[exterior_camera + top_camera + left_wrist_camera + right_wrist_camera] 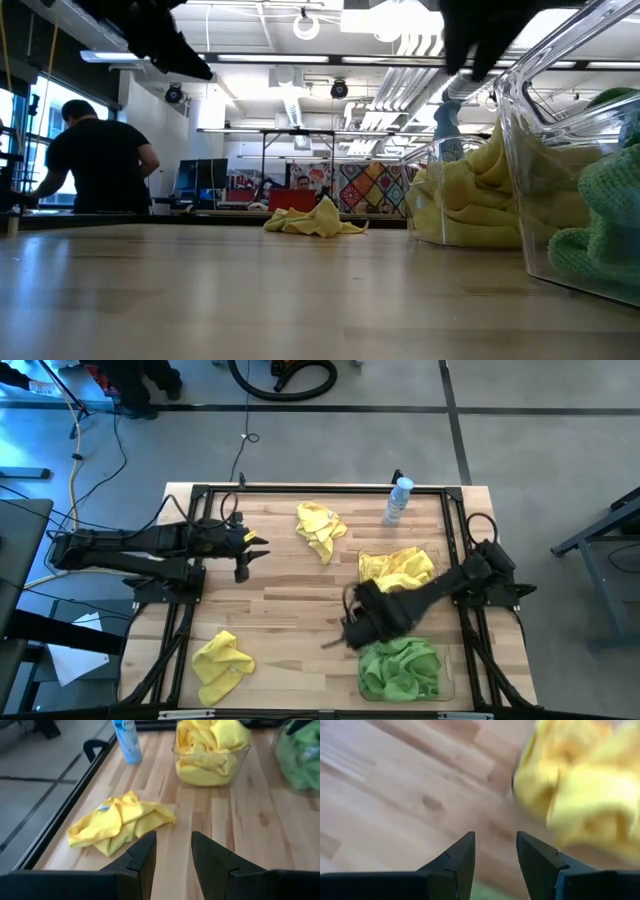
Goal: Sort microfiber towel by color & place in baskets
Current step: Put the yellow microfiber towel into the top transparent bin
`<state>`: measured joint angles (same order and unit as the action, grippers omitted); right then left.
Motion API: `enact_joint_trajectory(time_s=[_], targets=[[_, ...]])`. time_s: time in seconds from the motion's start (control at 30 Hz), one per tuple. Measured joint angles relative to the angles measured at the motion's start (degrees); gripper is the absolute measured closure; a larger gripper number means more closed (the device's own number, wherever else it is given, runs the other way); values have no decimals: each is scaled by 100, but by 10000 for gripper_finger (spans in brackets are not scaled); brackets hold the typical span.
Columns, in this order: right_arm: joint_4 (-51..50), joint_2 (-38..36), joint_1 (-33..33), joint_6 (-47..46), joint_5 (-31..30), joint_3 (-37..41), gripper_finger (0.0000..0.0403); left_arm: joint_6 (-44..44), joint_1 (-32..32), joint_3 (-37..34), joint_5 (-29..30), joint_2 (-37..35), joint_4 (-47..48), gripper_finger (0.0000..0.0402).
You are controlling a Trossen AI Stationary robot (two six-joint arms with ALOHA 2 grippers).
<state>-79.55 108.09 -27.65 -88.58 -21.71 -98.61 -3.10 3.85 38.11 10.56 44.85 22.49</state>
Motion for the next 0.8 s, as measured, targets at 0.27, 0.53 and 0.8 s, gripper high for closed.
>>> enact_joint_trajectory(time_s=[0.27, 0.53, 0.8], targets=[[140, -37, 894, 2260, -218, 5, 319, 587, -341, 905, 594, 481, 1087, 289], [-432, -467, 1249, 3749, -883, 7, 396, 1260, -983, 1285, 1448, 731, 1531, 289], [-26, -1693, 1503, 4646, -943, 1123, 400, 2489, -1708, 1351, 2049, 1452, 1539, 289]])
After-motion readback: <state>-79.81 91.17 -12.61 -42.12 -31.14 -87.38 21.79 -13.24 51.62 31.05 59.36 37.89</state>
